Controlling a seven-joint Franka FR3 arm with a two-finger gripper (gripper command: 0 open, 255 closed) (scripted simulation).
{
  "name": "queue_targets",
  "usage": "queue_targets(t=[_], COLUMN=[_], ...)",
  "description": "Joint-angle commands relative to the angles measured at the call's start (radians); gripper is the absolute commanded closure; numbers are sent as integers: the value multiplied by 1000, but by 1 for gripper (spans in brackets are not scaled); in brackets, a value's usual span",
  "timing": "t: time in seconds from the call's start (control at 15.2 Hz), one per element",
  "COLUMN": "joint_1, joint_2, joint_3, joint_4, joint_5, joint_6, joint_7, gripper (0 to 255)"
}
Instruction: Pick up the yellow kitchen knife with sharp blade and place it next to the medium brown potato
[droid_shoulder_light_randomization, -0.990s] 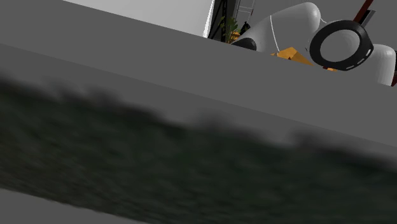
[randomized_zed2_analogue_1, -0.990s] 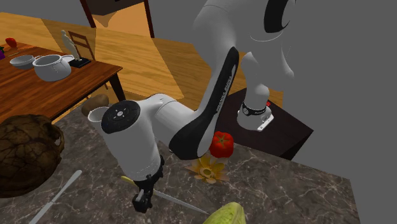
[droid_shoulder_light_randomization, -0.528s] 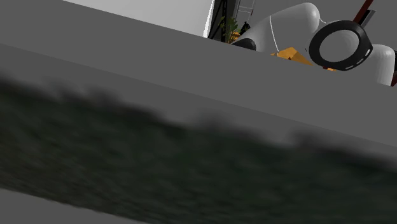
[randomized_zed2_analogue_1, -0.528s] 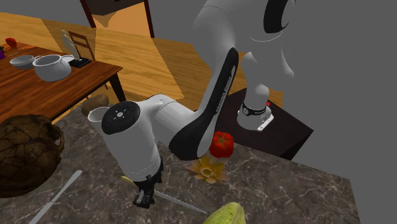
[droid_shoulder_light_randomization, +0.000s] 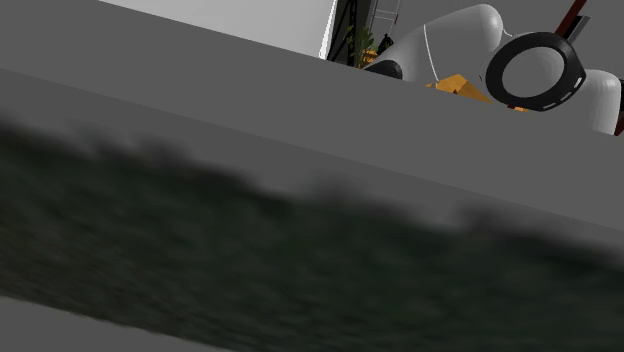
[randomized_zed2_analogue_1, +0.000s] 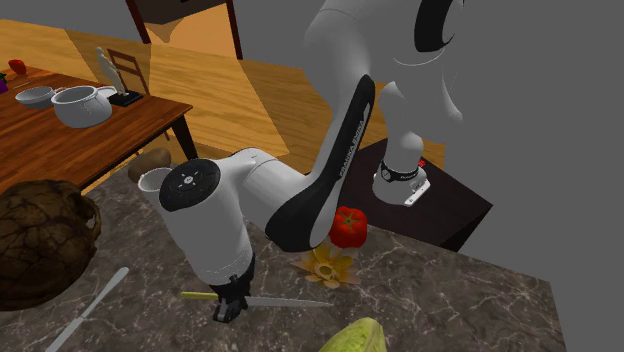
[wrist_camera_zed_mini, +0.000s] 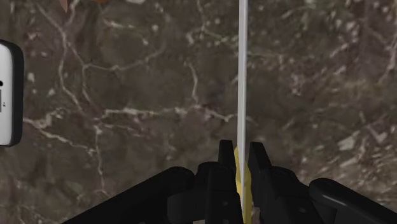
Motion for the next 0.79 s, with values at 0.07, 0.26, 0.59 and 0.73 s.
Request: queue_targets(t=[0.07, 0.26, 0.59, 0.73], joint_1=[-1, -3, -5, -6], joint_2=[-7, -26, -55, -65], joint_3=[1, 4, 8, 9], joint_4=[4, 19, 48, 62], joint_5=[3, 9, 20, 24], joint_6=[-11, -45, -102, -125], joint_7=[-2, -6, -13, -16], gripper=[255, 255, 255, 255])
